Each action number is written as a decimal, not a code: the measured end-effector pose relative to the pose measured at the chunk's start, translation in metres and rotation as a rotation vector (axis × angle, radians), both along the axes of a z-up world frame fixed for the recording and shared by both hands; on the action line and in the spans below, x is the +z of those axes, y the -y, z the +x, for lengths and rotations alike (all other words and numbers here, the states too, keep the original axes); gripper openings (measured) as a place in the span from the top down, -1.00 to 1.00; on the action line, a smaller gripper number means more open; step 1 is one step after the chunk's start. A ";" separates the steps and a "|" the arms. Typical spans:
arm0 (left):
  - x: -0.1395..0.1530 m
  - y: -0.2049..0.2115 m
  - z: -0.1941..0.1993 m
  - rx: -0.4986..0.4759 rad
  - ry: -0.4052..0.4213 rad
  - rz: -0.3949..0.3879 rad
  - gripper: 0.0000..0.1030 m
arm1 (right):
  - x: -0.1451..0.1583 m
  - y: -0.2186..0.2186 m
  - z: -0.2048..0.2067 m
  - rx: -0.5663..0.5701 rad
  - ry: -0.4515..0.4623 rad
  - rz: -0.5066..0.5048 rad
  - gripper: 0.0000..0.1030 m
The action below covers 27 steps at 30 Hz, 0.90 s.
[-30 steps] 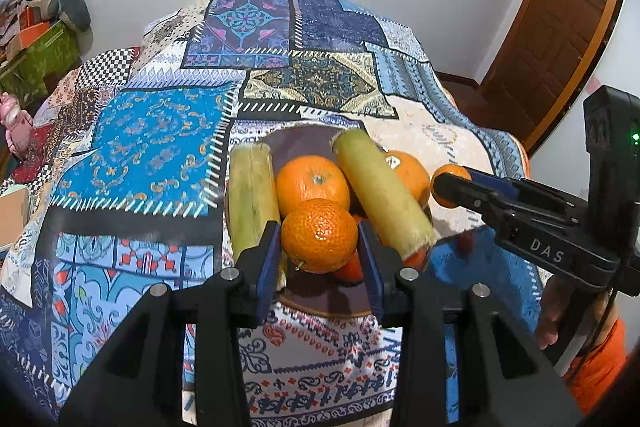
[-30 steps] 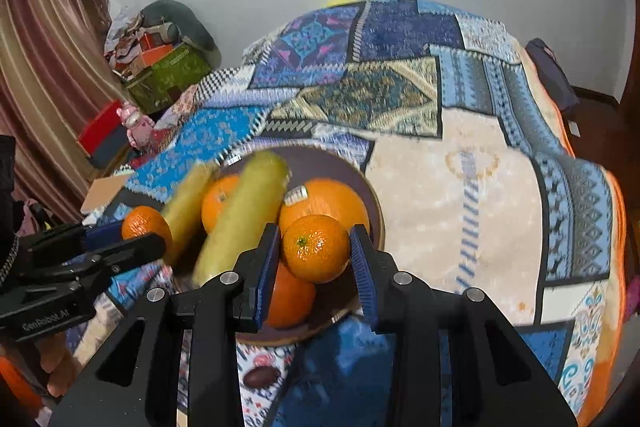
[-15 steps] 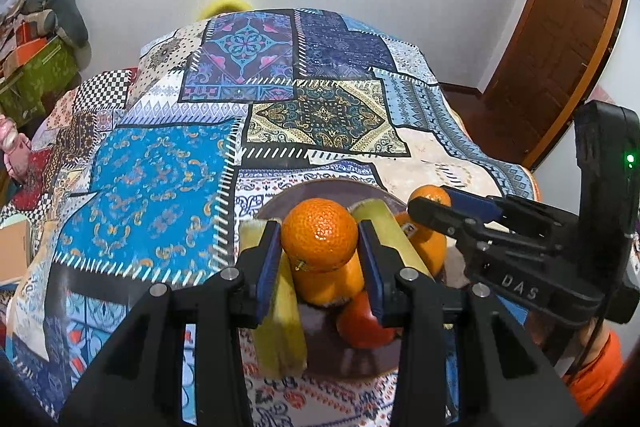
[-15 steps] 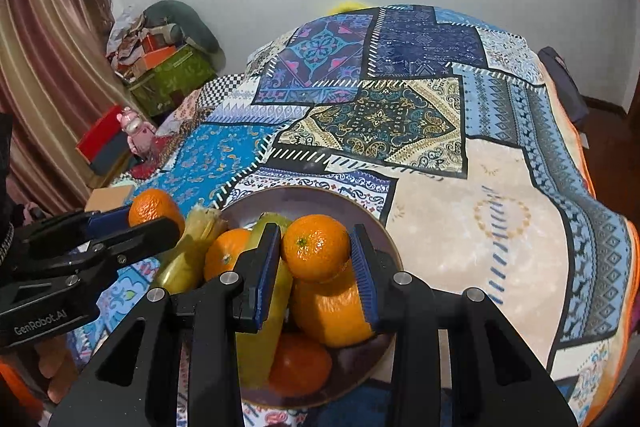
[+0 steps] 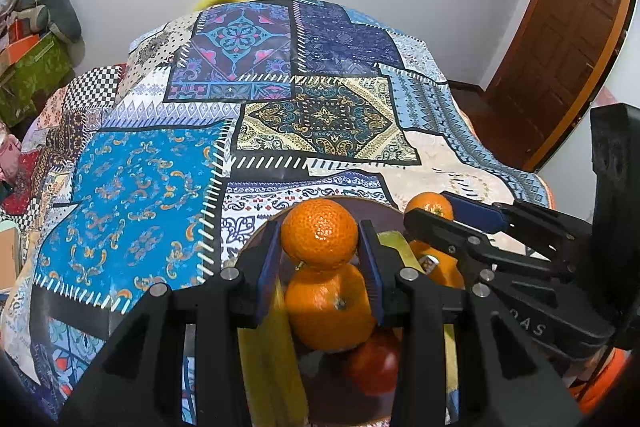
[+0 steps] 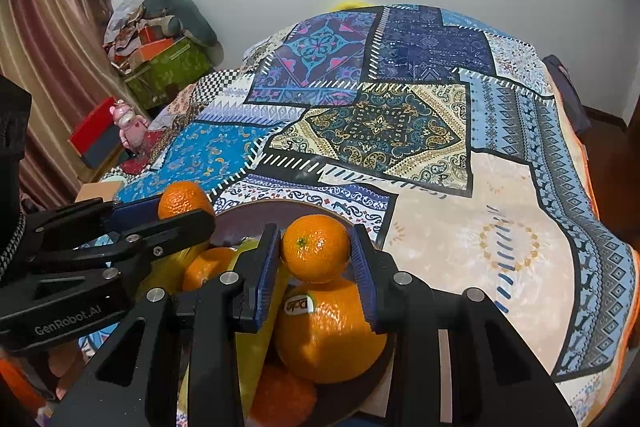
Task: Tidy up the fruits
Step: 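Carry both mandarins onto the plate beside the oranges, then open both tools to release the mandarins and withdraw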
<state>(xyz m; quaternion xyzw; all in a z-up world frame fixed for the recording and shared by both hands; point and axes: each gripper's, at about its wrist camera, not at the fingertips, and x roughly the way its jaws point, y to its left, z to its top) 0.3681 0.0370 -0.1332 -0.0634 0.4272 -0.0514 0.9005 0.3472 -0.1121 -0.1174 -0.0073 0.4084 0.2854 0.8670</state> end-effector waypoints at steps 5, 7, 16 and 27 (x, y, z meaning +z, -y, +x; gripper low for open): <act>-0.008 0.001 0.009 0.003 -0.015 0.014 0.26 | -0.003 -0.003 0.003 0.003 0.002 -0.008 0.36; -0.012 0.001 0.013 0.004 -0.024 0.012 0.26 | -0.004 -0.003 0.004 0.001 -0.003 -0.001 0.36; -0.022 -0.005 0.019 0.028 -0.060 -0.032 0.25 | -0.009 0.002 0.009 -0.021 -0.043 0.048 0.35; -0.013 -0.011 0.009 0.041 -0.040 -0.038 0.23 | -0.004 0.008 0.005 -0.021 -0.035 0.046 0.34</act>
